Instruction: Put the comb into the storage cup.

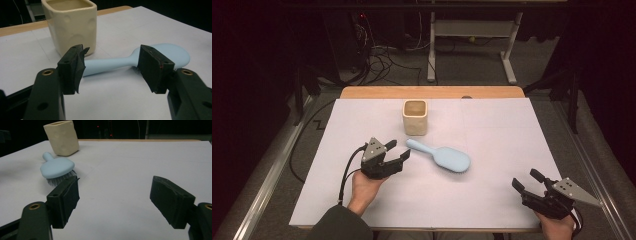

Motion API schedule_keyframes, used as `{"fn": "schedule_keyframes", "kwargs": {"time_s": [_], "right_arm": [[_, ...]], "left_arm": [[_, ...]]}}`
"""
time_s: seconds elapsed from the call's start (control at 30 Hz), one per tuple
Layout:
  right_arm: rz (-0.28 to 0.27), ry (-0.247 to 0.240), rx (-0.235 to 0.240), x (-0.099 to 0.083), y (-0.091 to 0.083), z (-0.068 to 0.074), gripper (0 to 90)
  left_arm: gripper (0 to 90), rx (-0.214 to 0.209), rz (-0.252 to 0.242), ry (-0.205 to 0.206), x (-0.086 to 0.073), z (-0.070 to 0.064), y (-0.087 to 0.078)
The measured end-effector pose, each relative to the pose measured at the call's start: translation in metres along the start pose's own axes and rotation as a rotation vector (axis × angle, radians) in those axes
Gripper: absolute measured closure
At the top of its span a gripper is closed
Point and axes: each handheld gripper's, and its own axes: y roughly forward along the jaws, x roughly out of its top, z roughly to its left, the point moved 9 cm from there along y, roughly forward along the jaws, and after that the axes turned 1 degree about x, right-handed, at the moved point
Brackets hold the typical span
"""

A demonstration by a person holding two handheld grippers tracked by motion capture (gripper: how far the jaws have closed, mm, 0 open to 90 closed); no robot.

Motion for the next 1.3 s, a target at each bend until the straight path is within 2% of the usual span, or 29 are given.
{"fn": "schedule_keyframes", "kwargs": {"time_s": [0.37,0.83,1.3], "right_arm": [[0.001,-0.006,0.003,0.0,0.001,0.0,24.0],[0.0,-0.002,0.005,0.0,0.0,0.0,24.0],[0.0,-0.002,0.008,0.0,0.0,0.0,24.0]], "left_arm": [[39.4,0.003,0.013,0.015,0.014,-0.003,0.009],[41.6,-0.008,0.034,0.003,0.027,-0.009,0.021],[44.2,-0.022,0.083,0.003,0.038,-0.013,0.032]]}}
